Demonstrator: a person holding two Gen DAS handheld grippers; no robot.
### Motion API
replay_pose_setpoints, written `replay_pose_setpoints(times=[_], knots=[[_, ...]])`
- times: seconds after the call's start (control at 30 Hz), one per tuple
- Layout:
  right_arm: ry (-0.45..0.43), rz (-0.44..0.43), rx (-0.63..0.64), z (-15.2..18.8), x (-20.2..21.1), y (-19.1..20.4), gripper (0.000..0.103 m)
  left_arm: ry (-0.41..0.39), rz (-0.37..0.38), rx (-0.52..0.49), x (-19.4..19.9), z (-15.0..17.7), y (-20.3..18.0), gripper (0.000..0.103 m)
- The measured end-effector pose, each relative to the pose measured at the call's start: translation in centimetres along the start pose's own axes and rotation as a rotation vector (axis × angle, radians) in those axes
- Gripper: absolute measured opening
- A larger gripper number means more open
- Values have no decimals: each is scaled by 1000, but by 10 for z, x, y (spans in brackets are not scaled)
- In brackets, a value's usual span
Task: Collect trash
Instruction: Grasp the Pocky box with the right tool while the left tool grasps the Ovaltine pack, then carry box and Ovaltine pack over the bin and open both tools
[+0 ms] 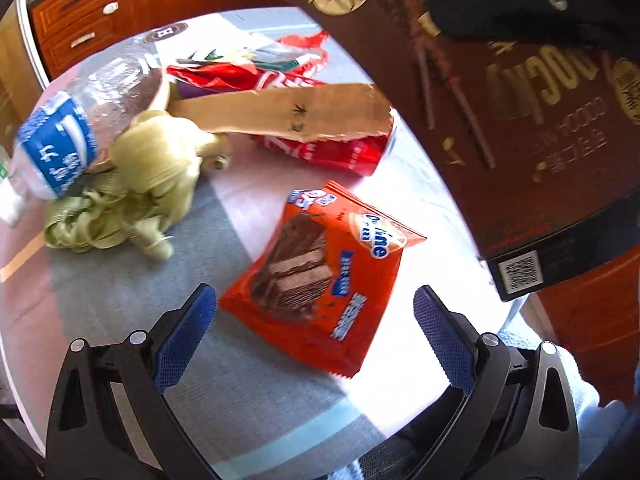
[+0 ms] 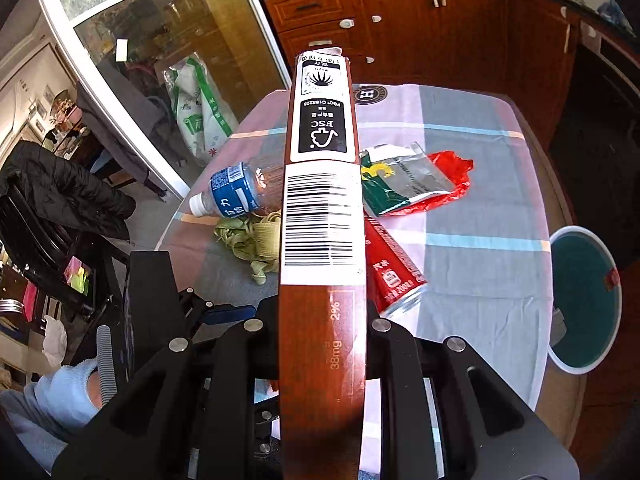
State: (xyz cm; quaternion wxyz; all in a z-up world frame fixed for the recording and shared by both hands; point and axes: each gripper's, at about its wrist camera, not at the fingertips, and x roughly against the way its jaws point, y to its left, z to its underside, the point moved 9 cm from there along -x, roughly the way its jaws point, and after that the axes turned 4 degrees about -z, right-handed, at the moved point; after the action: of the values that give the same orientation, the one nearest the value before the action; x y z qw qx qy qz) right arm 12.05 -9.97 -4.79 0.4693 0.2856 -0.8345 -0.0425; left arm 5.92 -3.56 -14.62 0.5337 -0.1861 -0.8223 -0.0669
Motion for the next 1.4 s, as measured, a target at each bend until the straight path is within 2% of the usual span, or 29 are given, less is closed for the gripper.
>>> replay_pose_setpoints(times=[0.1, 0.13, 0.17, 0.23, 0.3, 0.33, 0.43, 0.63, 0.9, 1.07, 1.2, 1.4], knots=[[-8, 8, -26, 4, 5, -13, 18, 11, -26, -14, -9, -1, -7, 99], [-10, 10, -34, 6, 7, -17, 18, 10, -40, -23, -11, -1, -10, 94], [-11, 11, -41, 8, 8, -21, 18, 11, -51, -34, -11, -1, -12, 80], [-13, 9, -57, 10, 9, -29, 18, 20, -77, -59, -14, -7, -16, 67], [-16, 8, -68, 12, 10, -35, 18, 17, -87, -79, -10, -7, -14, 35], [-18, 6, -72, 12, 11, -37, 18, 29, -76, -79, -8, -6, -17, 14], [-26, -1, -83, 14, 14, -42, 18, 11, -118, -102, 2, -8, -21, 11], [-54, -6, -97, 15, 28, -50, 18, -22, -129, -136, 31, -7, -35, 9], [-128, 10, -129, 12, 60, -74, 18, -85, -110, -212, 60, -42, -79, 9], [-195, 57, -192, 12, 92, -118, 18, -106, -67, -275, 55, -81, -123, 9], [-233, 121, -253, 18, 117, -163, 18, -89, -33, -319, 36, -109, -155, 10], [-230, 228, -373, 40, 136, -245, 19, -54, 13, -370, 2, -148, -199, 10]])
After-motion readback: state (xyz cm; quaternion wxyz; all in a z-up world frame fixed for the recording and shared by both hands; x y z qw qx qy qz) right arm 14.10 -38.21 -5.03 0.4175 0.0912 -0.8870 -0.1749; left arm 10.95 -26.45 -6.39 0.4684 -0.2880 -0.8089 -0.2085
